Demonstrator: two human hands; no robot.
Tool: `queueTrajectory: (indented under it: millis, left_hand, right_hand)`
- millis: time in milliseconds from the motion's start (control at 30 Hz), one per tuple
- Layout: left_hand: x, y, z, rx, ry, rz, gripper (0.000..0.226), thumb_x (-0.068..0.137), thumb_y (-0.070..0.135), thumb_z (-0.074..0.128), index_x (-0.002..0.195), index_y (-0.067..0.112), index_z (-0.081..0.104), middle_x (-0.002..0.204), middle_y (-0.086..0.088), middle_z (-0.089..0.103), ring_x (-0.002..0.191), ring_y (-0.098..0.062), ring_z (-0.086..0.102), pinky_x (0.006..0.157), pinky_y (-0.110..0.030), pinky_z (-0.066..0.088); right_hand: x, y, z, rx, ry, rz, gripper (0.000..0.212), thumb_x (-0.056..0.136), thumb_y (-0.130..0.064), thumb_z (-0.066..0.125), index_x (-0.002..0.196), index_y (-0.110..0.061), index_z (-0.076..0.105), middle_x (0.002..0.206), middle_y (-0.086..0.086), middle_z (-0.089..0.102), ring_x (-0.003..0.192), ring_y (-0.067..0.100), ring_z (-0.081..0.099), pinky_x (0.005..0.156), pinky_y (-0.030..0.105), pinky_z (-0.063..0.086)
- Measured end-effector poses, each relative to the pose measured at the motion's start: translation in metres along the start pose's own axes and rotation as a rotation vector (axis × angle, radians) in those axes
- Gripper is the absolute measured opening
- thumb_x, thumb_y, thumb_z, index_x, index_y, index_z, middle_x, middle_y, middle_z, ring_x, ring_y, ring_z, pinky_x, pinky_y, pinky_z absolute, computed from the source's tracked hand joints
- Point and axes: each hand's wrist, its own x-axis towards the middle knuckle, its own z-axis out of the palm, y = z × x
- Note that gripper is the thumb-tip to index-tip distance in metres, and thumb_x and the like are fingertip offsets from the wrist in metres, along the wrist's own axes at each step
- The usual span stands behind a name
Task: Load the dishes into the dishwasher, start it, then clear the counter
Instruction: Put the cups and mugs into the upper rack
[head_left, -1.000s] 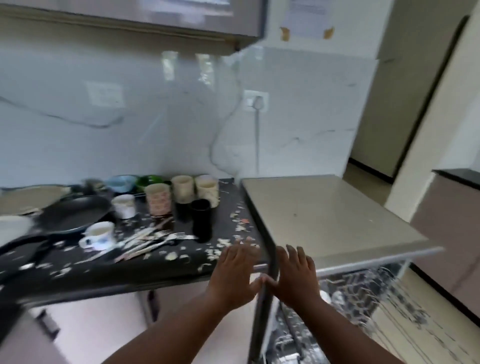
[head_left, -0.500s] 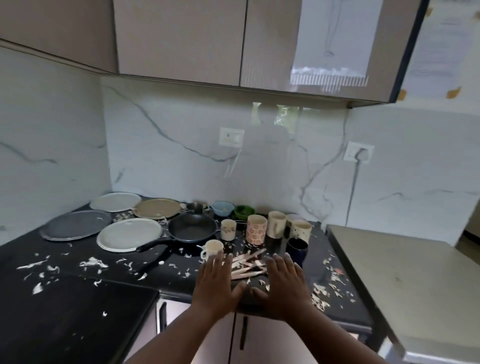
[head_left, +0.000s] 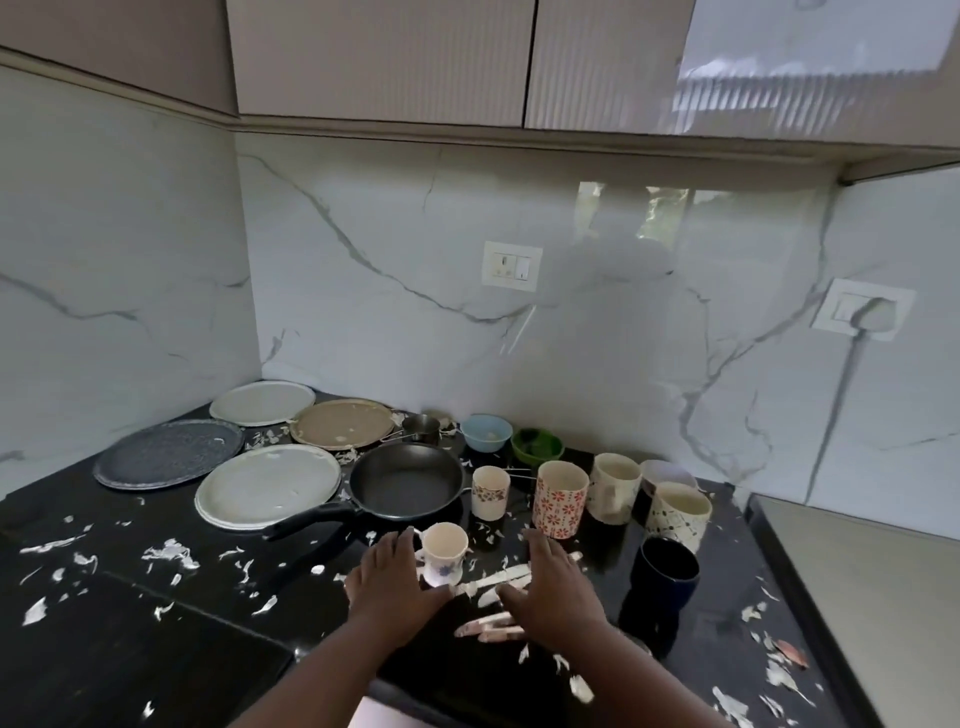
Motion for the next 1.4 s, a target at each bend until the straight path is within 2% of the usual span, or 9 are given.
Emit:
queueTrajectory:
  millis: [233, 367, 467, 567, 733, 933, 1100, 1300, 1400]
  left_hand:
    - [0.051, 0.013, 0.024, -0.061, 0.014, -0.033, 0.110, 0.055, 0.083, 0.043, 0.149, 0.030, 0.024, 0.148, 0.009, 0.034, 0.137, -0.015, 0.028, 0.113, -0.038, 0.020]
    - [0.059, 0.020, 0.033, -0.263, 0.020, -0.104, 0.087, 0.064, 0.061, 0.073, 0.139, 0.040, 0.035, 0.121, 0.016, 0.058, 0.118, -0.007, 0.051, 0.108, -0.034, 0.028]
    - [0.061, 0.021, 0.041, -0.410, 0.028, -0.144, 0.076, 0.058, 0.054, 0.079, 0.122, 0.048, 0.039, 0.103, 0.017, 0.064, 0.098, -0.006, 0.062, 0.090, -0.034, 0.052]
    - [0.062, 0.019, 0.043, -0.381, 0.051, -0.146, 0.069, 0.059, 0.055, 0.076, 0.116, 0.046, 0.039, 0.098, 0.016, 0.065, 0.093, -0.005, 0.062, 0.085, -0.030, 0.052]
    - [0.063, 0.014, 0.044, -0.411, 0.051, -0.101, 0.068, 0.063, 0.050, 0.078, 0.116, 0.039, 0.036, 0.102, 0.015, 0.063, 0.095, -0.005, 0.061, 0.086, -0.028, 0.050]
    - [0.061, 0.008, 0.038, -0.591, 0.119, -0.011, 0.064, 0.058, 0.049, 0.086, 0.107, 0.041, 0.045, 0.093, 0.019, 0.066, 0.084, 0.002, 0.063, 0.073, -0.030, 0.057]
    - [0.057, 0.014, 0.011, -0.764, 0.161, 0.140, 0.071, 0.052, 0.046, 0.091, 0.108, 0.036, 0.049, 0.100, 0.015, 0.066, 0.091, 0.004, 0.062, 0.073, -0.014, 0.050]
    - [0.029, 0.034, -0.017, -0.993, 0.081, 0.290, 0.069, 0.054, 0.026, 0.093, 0.108, 0.030, 0.050, 0.103, 0.009, 0.063, 0.090, 0.006, 0.061, 0.074, -0.012, 0.049]
    - [0.007, 0.049, -0.014, -1.126, 0.001, 0.308, 0.075, 0.050, 0.029, 0.093, 0.113, 0.024, 0.053, 0.104, 0.006, 0.065, 0.095, -0.004, 0.065, 0.074, -0.017, 0.053]
  right_hand:
    - [0.110, 0.017, 0.009, 0.219, -0.068, 0.014, 0.069, 0.085, -0.037, 0.066, 0.142, -0.023, 0.032, 0.142, 0.003, 0.043, 0.125, 0.018, 0.046, 0.104, 0.037, 0.041]
    - [0.158, 0.012, 0.026, 0.262, -0.102, -0.014, 0.085, 0.083, -0.038, 0.067, 0.149, -0.011, 0.022, 0.150, 0.010, 0.034, 0.136, 0.024, 0.036, 0.112, 0.040, 0.033]
    - [0.178, 0.008, 0.041, 0.315, -0.087, 0.035, 0.090, 0.083, -0.037, 0.069, 0.150, -0.009, 0.016, 0.149, 0.012, 0.033, 0.134, 0.028, 0.039, 0.107, 0.041, 0.037]
    - [0.189, 0.006, 0.052, 0.335, -0.021, 0.091, 0.092, 0.082, -0.036, 0.070, 0.151, -0.010, 0.013, 0.149, 0.012, 0.035, 0.131, 0.030, 0.043, 0.106, 0.043, 0.039]
    - [0.199, 0.005, 0.056, 0.436, 0.041, 0.097, 0.069, 0.071, -0.030, 0.080, 0.127, -0.015, 0.043, 0.119, 0.006, 0.055, 0.106, 0.026, 0.057, 0.091, 0.043, 0.049]
    - [0.179, -0.001, 0.043, 0.489, 0.119, 0.040, 0.064, 0.066, -0.034, 0.084, 0.118, -0.024, 0.049, 0.104, -0.007, 0.058, 0.095, 0.014, 0.058, 0.079, 0.028, 0.045]
    - [0.135, -0.013, 0.009, 0.535, 0.279, 0.047, 0.060, 0.060, -0.033, 0.088, 0.106, -0.034, 0.049, 0.093, -0.015, 0.061, 0.086, 0.008, 0.060, 0.071, 0.026, 0.043]
    - [0.050, -0.011, -0.029, 0.875, 0.448, 0.242, 0.067, 0.068, -0.015, 0.086, 0.120, -0.024, 0.044, 0.108, 0.004, 0.062, 0.095, 0.019, 0.064, 0.088, 0.041, 0.054]
    - [0.003, 0.003, -0.044, 1.138, 0.462, 0.403, 0.072, 0.068, -0.016, 0.086, 0.127, -0.013, 0.043, 0.112, 0.016, 0.063, 0.096, 0.032, 0.067, 0.075, 0.045, 0.059]
